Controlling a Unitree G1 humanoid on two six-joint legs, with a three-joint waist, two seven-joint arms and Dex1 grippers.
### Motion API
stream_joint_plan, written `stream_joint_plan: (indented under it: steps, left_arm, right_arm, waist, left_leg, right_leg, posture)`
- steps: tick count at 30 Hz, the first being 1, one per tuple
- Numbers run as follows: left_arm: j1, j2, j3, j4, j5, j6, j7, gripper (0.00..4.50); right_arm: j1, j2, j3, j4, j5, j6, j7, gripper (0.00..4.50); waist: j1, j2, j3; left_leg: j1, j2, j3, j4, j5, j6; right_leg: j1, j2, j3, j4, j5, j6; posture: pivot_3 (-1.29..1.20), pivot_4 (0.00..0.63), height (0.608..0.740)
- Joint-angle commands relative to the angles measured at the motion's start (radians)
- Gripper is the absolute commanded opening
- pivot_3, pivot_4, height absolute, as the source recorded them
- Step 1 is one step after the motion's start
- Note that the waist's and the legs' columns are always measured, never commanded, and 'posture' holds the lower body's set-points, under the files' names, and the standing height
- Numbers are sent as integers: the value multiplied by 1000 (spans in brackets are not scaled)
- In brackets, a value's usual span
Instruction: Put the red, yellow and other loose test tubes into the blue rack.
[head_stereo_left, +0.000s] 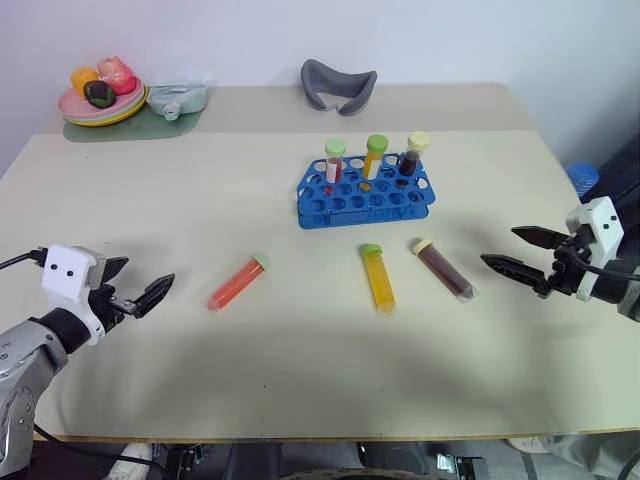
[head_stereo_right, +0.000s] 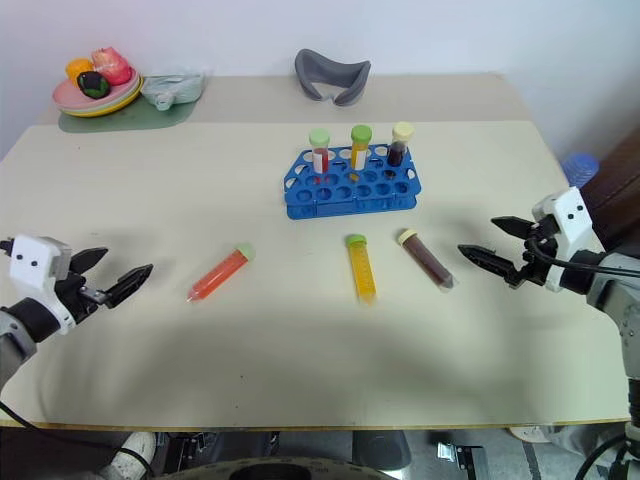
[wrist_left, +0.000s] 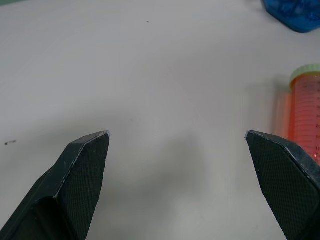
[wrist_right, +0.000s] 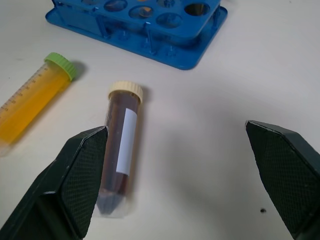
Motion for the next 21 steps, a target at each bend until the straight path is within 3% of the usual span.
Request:
stream_joint_plan:
  steps: [1,7,12,18,21]
  left_arm:
    - [8,-7,30,-41,-11,-16,16,4460]
    - [20,-11,39,-44,-16,-27,13,4460]
    - [-44,-2,-33,-64,-30,-10,11,4460]
    - [-198,-12,-262,-83,-61,9,-44,4460]
    - [-266,1,-403,-67,-40,-15,-122,4460]
  right_arm:
    - [-28,-22,1,5,-7,-23,9,4500]
    - [-79,-16,37,24,-33,-27,-21,4500]
    - [-86,-33,61,-43,-53,46,-76,4500]
    - [-92,-88,83,-259,-4,291,-159,4500]
    - [-110,-122,97,-407,51,509,-221,4500]
  waist:
    - [0,0,0]
    - [-1,0,0]
    - [3,0,0]
    - [3,0,0]
    - [1,1,0]
  left_leg:
    - [0,0,0,0,0,0]
    - [0,0,0,0,0,0]
    - [0,0,0,0,0,0]
    - [0,0,0,1,0,0]
    - [0,0,0,1,0,0]
  right_leg:
    - [0,0,0,0,0,0]
    - [0,0,0,0,0,0]
    - [0,0,0,0,0,0]
    - [0,0,0,0,0,0]
    - [0,0,0,1,0,0]
  posture:
    - [0,150,740]
    - [0,150,740]
    - [0,150,740]
    - [0,150,740]
    - [0,150,740]
